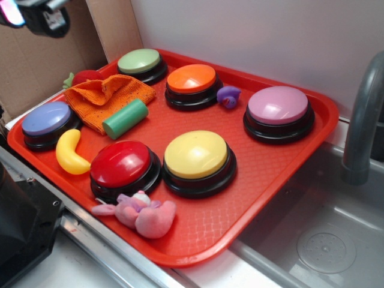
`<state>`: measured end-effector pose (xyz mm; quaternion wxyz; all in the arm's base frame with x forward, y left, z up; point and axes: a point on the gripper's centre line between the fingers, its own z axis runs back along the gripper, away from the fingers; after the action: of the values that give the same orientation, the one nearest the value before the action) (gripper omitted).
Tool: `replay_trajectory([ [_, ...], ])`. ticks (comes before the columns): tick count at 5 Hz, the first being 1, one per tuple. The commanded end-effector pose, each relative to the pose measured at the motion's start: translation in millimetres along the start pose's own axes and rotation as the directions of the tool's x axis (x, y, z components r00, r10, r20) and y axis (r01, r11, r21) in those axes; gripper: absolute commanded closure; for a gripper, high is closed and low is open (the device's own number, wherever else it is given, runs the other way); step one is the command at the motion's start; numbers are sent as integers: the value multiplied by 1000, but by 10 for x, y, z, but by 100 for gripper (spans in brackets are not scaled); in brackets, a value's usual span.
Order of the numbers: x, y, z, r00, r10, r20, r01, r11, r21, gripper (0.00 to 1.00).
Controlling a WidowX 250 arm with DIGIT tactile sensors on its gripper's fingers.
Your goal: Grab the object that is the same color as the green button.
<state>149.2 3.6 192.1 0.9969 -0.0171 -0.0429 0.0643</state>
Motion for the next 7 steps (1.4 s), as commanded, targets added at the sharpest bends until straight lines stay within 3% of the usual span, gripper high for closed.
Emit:
replay_trajectory([
  [1,381,236,-452,993,105,59,-107,994,36,0],
  [3,552,310,-1031,986,137,97,-148,983,111,0],
  [5,656,413,-1408,984,170,56,-175,980,99,0],
  [6,697,454,-1576,982,184,35,-186,980,65,0],
  [7,702,464,-1650,983,177,46,-180,981,66,95],
])
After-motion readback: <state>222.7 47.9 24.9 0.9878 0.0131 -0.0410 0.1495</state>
